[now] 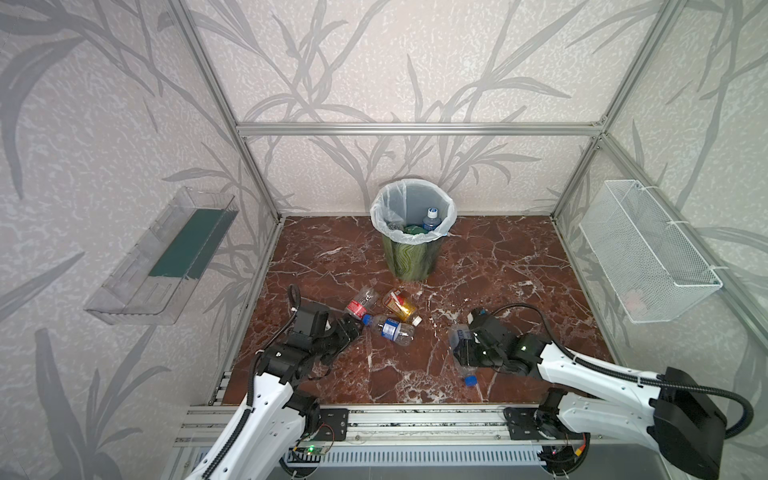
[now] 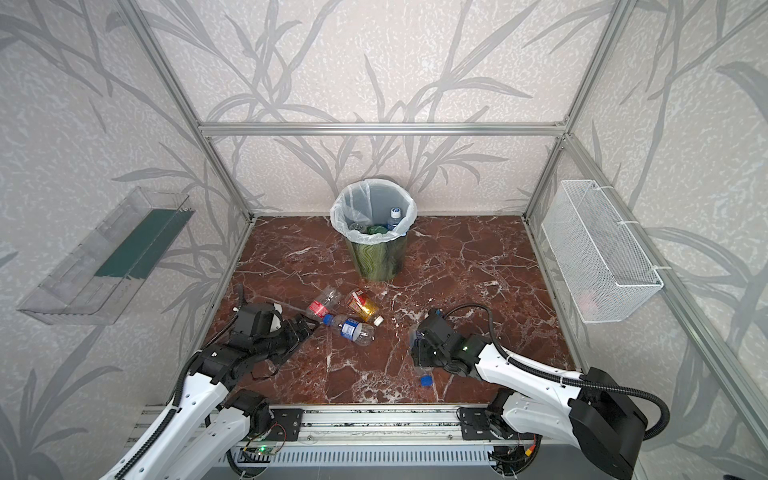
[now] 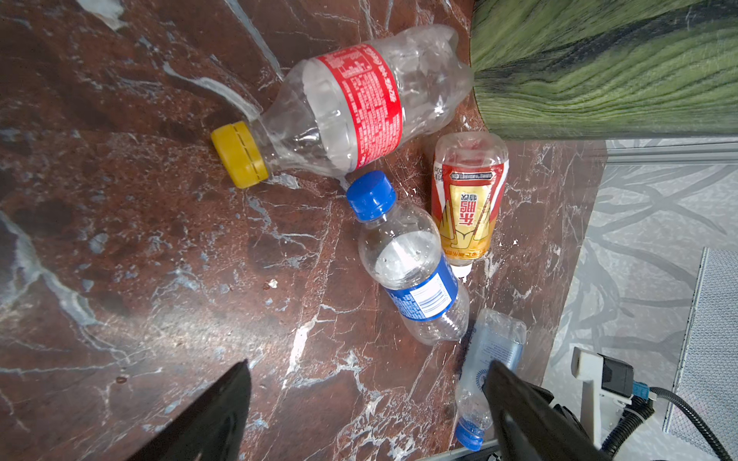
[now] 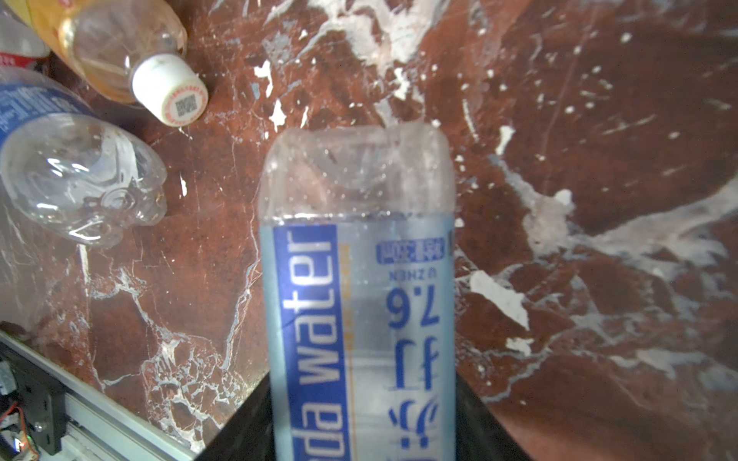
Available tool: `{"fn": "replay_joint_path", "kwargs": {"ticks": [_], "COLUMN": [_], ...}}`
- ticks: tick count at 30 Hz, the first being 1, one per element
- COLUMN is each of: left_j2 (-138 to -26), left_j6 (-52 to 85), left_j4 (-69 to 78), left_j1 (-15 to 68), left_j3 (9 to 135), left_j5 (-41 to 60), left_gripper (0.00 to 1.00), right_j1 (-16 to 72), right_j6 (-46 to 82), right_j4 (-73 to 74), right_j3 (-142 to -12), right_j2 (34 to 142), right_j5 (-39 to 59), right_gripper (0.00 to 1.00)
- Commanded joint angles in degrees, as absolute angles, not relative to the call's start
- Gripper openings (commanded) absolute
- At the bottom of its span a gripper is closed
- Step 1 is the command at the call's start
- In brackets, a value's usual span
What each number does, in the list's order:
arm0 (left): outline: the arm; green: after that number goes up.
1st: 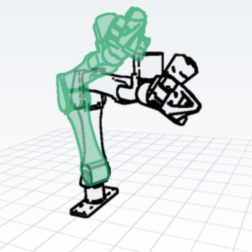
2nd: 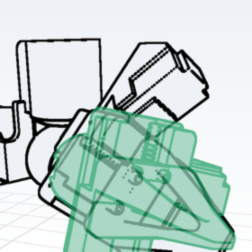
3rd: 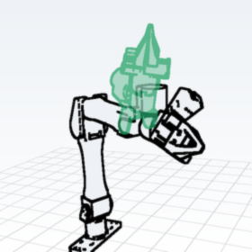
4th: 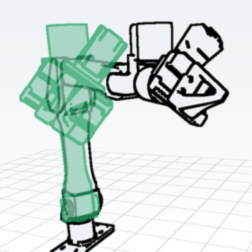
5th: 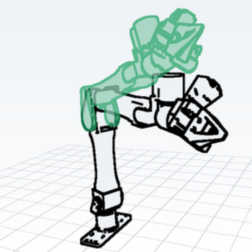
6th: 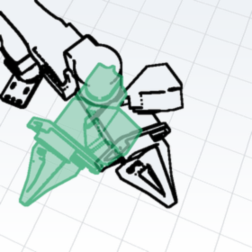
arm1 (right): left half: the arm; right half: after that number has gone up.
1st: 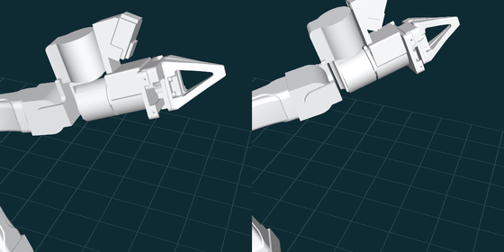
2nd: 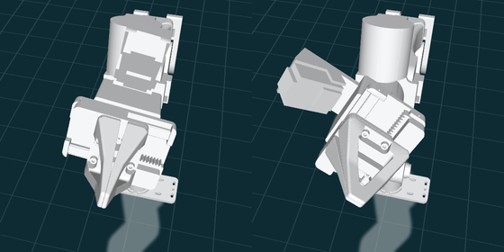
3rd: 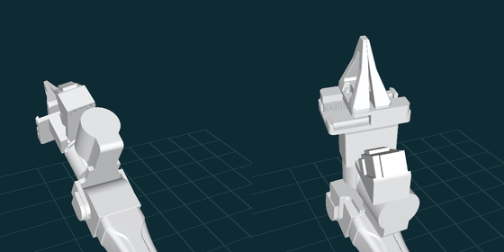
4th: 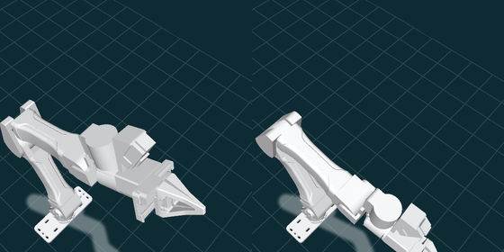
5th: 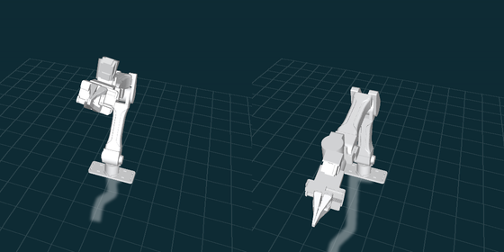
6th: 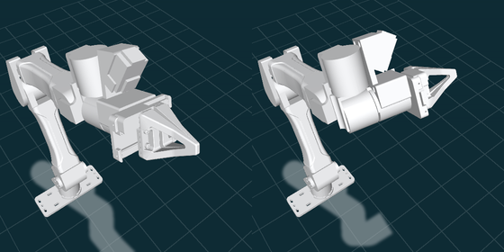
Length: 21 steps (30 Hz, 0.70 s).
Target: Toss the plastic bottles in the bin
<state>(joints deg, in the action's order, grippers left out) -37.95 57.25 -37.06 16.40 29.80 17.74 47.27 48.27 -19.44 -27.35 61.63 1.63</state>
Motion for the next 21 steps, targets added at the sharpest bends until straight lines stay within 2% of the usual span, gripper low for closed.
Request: {"fn": "replay_joint_path", "kwargs": {"ticks": [1, 13, 17, 21], "left_j2": [-38.40, -39.98, -40.23, -40.57], "left_j6": [57.89, 57.57, 57.36, 57.35], "left_j4": [-36.07, -35.79, -36.20, -36.27], "left_j1": [16.18, 16.17, 16.23, 16.09], "left_j3": [30.19, 30.93, 32.13, 33.75], "left_j5": [18.23, 18.50, 18.50, 18.42], "left_gripper": [0.91, 0.91, 0.91, 0.91], "right_j1": [45.18, 37.49, 36.56, 36.04], "right_j6": [51.44, 56.93, 56.02, 54.42], "right_j4": [-17.12, -12.64, -13.89, -12.32], "right_j3": [-25.73, -26.61, -35.19, -51.03], "right_j2": [58.01, 47.12, 46.73, 54.01], "right_j5": [3.72, 10.41, 10.96, 11.38], "right_gripper": [0.61, 0.60, 0.61, 0.63]}}
